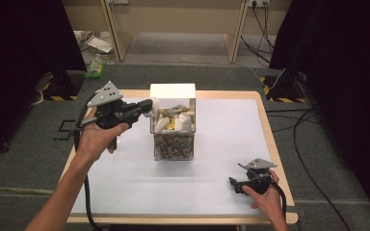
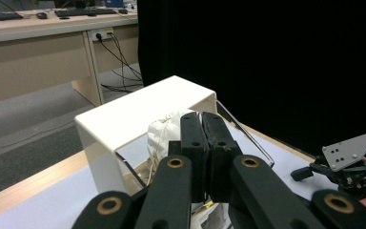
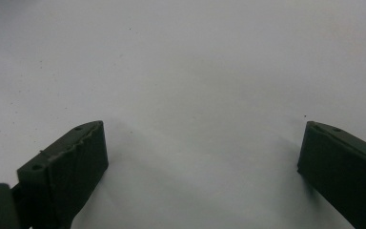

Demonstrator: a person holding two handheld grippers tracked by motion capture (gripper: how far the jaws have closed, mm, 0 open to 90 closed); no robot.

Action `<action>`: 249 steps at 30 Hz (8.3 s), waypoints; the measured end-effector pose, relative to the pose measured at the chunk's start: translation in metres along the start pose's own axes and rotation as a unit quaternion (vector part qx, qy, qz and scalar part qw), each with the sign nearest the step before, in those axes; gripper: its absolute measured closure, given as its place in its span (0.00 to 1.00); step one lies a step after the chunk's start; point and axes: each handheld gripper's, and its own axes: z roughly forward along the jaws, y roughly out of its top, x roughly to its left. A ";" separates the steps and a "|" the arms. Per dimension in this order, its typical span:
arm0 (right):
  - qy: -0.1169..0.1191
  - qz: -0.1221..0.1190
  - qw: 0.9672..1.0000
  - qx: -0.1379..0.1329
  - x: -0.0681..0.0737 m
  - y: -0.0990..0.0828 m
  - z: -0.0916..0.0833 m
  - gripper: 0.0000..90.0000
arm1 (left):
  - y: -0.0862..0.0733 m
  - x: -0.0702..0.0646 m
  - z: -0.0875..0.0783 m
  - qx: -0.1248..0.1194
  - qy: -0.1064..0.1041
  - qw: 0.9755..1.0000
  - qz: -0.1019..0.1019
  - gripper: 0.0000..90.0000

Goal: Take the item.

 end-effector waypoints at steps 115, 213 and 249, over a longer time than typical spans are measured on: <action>0.000 -0.001 1.000 -0.002 0.000 0.000 0.000 0.04 | -0.167 0.140 0.011 0.084 0.221 0.969 -0.066 0.97; 0.000 -0.001 1.000 -0.002 0.000 0.000 0.000 0.04 | -0.187 0.034 -0.015 0.058 0.134 0.985 -0.097 0.17; -0.001 -0.001 1.000 -0.002 0.000 0.000 0.000 0.04 | -0.231 0.007 -0.015 0.098 0.103 0.988 -0.058 0.17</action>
